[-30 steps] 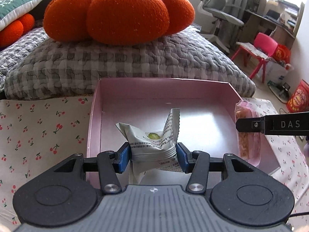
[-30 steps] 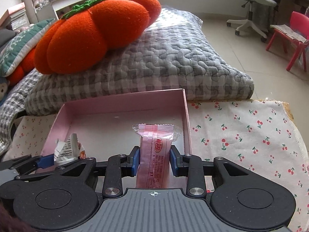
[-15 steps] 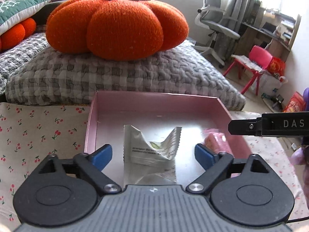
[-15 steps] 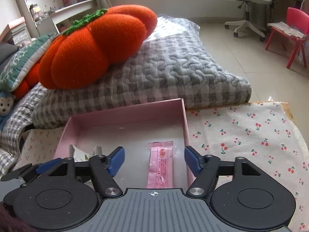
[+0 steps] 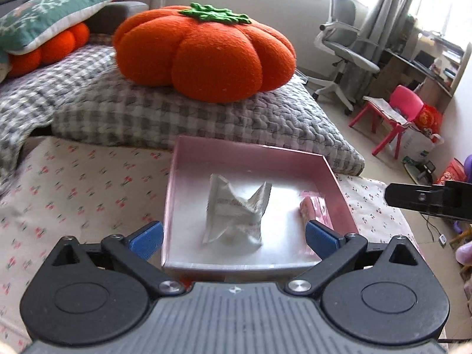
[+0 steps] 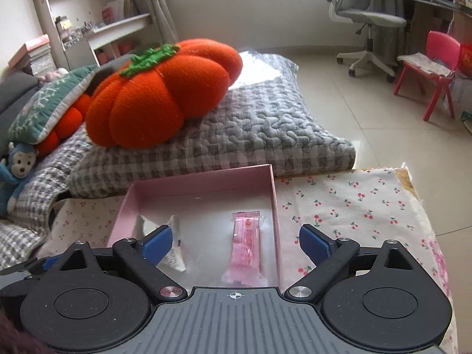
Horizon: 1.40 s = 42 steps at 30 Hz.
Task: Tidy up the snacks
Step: 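Move both tools back over the remaining snack pile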
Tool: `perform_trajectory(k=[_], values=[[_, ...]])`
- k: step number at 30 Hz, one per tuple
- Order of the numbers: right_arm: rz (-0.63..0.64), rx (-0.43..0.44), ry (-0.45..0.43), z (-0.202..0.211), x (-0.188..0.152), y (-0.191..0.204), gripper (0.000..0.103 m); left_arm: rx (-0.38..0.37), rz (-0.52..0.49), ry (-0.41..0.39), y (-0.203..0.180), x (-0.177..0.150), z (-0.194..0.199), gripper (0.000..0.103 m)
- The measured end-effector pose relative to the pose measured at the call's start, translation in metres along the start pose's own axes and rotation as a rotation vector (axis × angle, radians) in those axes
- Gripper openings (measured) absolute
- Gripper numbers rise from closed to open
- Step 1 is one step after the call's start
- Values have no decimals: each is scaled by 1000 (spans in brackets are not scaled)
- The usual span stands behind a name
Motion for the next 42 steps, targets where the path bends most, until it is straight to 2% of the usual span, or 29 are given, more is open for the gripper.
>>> perform_trajectory(k=[8, 15, 20, 27, 32, 38, 42], values=[[100, 11, -18, 33, -24, 21, 99, 76, -45, 23, 6, -17, 25, 103], [122, 6, -29, 35, -47, 22, 101, 136, -47, 52, 28, -41, 23, 103], [147, -2, -9, 32, -66, 21, 101, 149, 38, 100, 53, -55, 21, 103], [150, 35, 18, 14, -103, 13, 101, 209, 160, 101, 79, -69, 13, 103], [124, 57, 21, 1, -117, -2, 101, 165, 220, 138, 87, -79, 0, 102], [119, 127, -12, -5, -119, -17, 101, 103, 202, 165, 76, -85, -9, 97], [60, 121, 13, -19, -119, -29, 101, 97, 192, 174, 69, -86, -16, 93]])
Point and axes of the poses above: each gripper's, at about its wrist camera, not at the fingertips, and z roughly against the way its jaws point, y to its left, x to its top, the point moved 5 cm from there along -z, roughly the way its jaws point, and after that the axes turned 1 degree about -x, right-handed, at the moved point
